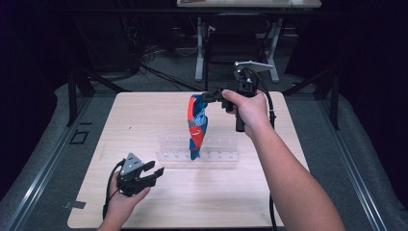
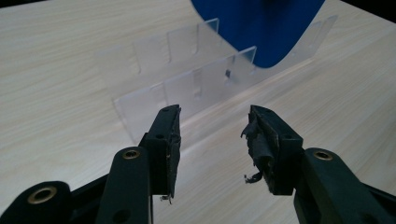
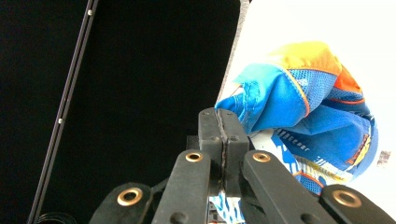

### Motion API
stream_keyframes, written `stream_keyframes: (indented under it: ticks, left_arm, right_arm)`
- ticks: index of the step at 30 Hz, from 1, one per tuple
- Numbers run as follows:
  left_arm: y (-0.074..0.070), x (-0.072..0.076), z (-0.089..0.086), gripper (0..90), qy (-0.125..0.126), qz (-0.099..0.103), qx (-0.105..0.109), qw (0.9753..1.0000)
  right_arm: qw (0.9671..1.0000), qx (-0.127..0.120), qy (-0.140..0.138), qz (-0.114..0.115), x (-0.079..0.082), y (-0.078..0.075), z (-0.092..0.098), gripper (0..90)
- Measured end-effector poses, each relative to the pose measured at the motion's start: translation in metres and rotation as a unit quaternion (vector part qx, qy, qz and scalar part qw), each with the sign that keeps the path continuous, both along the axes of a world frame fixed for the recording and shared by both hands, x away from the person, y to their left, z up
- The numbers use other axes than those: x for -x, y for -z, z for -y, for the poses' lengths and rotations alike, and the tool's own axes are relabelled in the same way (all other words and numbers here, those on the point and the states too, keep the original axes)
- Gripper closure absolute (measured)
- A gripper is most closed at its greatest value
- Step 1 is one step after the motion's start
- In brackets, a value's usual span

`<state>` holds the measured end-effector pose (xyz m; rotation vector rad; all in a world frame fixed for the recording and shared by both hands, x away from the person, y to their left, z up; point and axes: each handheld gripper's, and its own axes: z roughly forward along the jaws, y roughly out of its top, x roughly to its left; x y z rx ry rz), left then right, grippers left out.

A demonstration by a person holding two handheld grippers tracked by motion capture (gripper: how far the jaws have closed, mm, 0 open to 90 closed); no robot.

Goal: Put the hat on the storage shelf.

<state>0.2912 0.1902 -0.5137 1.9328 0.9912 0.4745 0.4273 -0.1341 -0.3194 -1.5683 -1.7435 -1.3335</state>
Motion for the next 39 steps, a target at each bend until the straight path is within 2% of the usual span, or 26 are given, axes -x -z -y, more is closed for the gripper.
stream_keyframes:
  ticks: [11,15,22,25,32,39]
  left_arm:
    - [-0.021,-0.01,0.035,57.7,0.033,0.01,0.001,0.9994]
    - [-0.027,-0.012,0.048,58.2,0.051,0.015,-0.002,0.9986]
    - [-0.034,-0.015,0.067,60.9,0.064,0.018,-0.003,0.9978]
    - [-0.035,-0.018,0.074,64.3,0.059,0.021,-0.014,0.998]
    - [-0.032,-0.023,0.082,73.2,0.057,0.014,-0.017,0.9981]
    - [-0.027,-0.026,0.085,87.6,0.051,0.008,-0.035,0.9981]
  right_arm:
    - [1.0,-0.001,-0.002,0.001,-0.001,0.004,-0.003,90.0]
    - [1.0,0.0,-0.002,0.002,-0.001,0.006,-0.003,90.0]
    - [1.0,0.002,-0.005,0.003,-0.001,0.006,-0.005,90.0]
    - [1.0,0.004,-0.002,0.003,-0.001,0.007,-0.005,90.0]
    - [1.0,0.003,-0.002,0.003,0.0,0.009,-0.004,90.0]
    - [1.0,0.005,-0.004,0.002,0.001,0.01,0.001,90.0]
